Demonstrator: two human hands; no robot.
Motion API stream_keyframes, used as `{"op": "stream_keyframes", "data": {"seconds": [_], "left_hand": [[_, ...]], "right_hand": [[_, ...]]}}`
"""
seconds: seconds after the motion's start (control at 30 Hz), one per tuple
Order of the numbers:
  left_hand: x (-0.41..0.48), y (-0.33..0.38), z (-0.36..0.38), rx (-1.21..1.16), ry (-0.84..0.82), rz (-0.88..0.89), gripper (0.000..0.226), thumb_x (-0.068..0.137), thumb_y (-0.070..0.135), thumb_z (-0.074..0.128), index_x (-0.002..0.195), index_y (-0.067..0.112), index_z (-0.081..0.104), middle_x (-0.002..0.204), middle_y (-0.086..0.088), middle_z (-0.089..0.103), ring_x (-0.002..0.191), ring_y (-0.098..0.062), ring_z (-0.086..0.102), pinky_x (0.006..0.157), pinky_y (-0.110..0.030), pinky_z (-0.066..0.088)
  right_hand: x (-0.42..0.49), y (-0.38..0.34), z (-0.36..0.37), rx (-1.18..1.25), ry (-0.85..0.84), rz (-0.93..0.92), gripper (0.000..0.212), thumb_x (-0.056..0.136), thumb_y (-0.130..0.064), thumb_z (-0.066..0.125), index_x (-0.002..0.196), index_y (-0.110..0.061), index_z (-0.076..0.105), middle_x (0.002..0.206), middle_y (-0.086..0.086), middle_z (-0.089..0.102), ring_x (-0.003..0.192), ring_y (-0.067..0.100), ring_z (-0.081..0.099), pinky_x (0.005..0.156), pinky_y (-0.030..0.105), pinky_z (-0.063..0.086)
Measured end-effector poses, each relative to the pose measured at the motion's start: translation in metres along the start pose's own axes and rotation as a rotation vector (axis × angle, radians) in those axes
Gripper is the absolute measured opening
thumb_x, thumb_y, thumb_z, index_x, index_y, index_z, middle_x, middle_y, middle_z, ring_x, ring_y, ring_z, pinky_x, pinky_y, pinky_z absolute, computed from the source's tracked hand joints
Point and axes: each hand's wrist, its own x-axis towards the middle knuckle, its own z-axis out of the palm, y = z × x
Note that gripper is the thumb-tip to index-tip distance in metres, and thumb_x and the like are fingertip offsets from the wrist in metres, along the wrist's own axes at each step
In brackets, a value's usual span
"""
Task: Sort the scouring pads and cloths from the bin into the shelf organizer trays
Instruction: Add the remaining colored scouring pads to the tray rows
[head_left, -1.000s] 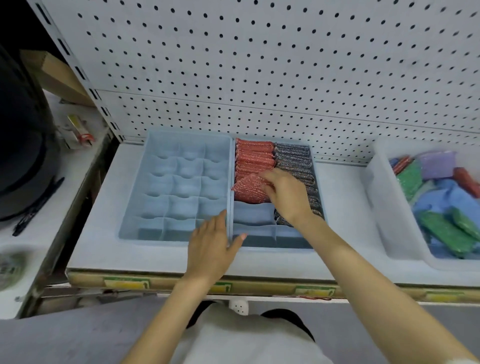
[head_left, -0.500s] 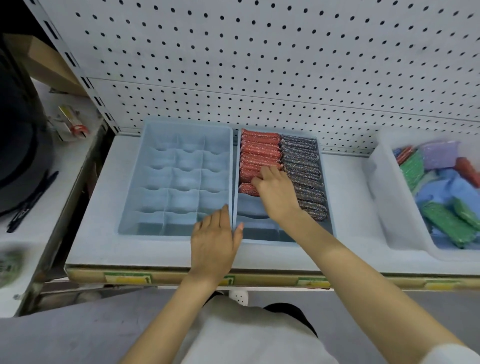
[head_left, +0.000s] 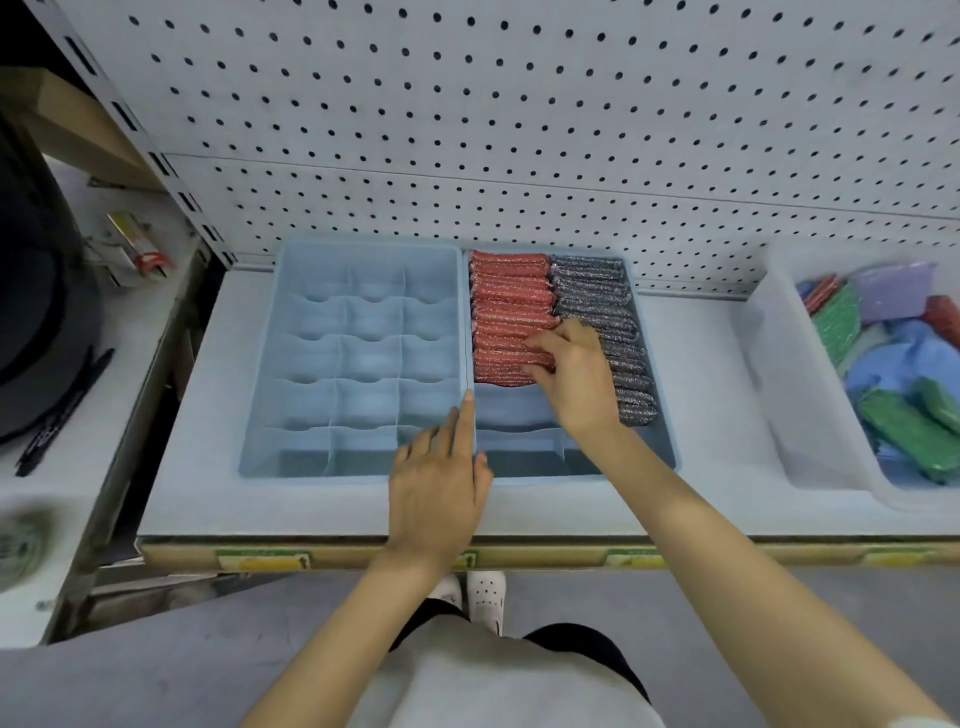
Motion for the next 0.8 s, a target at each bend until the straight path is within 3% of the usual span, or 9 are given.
{"op": "stream_keyframes", "data": {"seconds": [0.17,0.3,0.37,0.47,0.67,0.8], "left_hand": [[0.000,-0.001,-0.001,-0.008,-0.048,0.005,0.059,0.092,0.029,0.038,0.148,0.008,0.036,0.122,-0.009,0.067,0.094,-0.024,0.065,0.076,-0.038,0.053],[0.000,-0.001,-0.004,0.010,-0.072,0.014,0.058,0.094,0.032,0.034,0.149,0.012,0.035,0.128,-0.009,0.064,0.099,-0.024,0.065,0.079,-0.038,0.053],[-0.001,-0.002,-0.005,0.012,-0.084,0.018,0.057,0.095,0.033,0.034,0.148,0.012,0.036,0.128,-0.010,0.064,0.100,-0.024,0.066,0.079,-0.037,0.053],[0.000,-0.004,-0.004,0.004,-0.114,0.020,0.057,0.096,0.034,0.032,0.150,0.013,0.034,0.131,-0.010,0.062,0.104,-0.024,0.065,0.080,-0.037,0.053],[0.000,-0.003,-0.007,0.001,-0.186,0.000,0.059,0.098,0.040,0.025,0.152,0.017,0.027,0.136,-0.008,0.058,0.112,-0.025,0.062,0.086,-0.038,0.052],[0.005,0.000,-0.014,-0.099,-0.293,-0.081,0.058,0.101,0.052,0.010,0.155,0.030,0.007,0.159,-0.003,0.025,0.144,-0.022,0.028,0.114,-0.039,0.027]], "right_hand": [[0.009,0.002,-0.013,-0.071,-0.137,-0.083,0.032,0.085,-0.010,0.069,0.117,-0.007,0.067,0.109,0.011,0.056,0.108,0.028,0.051,0.082,0.042,0.052],[-0.014,0.004,-0.014,-0.228,0.052,-0.330,0.046,0.070,0.009,0.074,0.113,-0.007,0.070,0.111,0.013,0.065,0.098,0.033,0.060,0.074,0.041,0.058],[-0.031,0.003,-0.005,-0.262,0.050,-0.383,0.051,0.064,0.010,0.076,0.112,-0.006,0.070,0.113,0.012,0.066,0.100,0.032,0.062,0.076,0.038,0.058],[-0.036,0.003,0.006,-0.289,0.031,-0.359,0.043,0.067,0.006,0.077,0.109,-0.004,0.071,0.112,0.014,0.067,0.101,0.031,0.064,0.083,0.037,0.056],[-0.029,-0.006,-0.001,-0.160,0.015,-0.298,0.023,0.082,-0.002,0.068,0.104,-0.008,0.073,0.104,0.007,0.070,0.094,0.027,0.064,0.076,0.033,0.057],[-0.031,-0.006,-0.018,0.031,0.025,-0.185,0.026,0.094,-0.010,0.055,0.116,-0.009,0.068,0.119,0.006,0.065,0.109,0.024,0.060,0.090,0.035,0.052]]}}
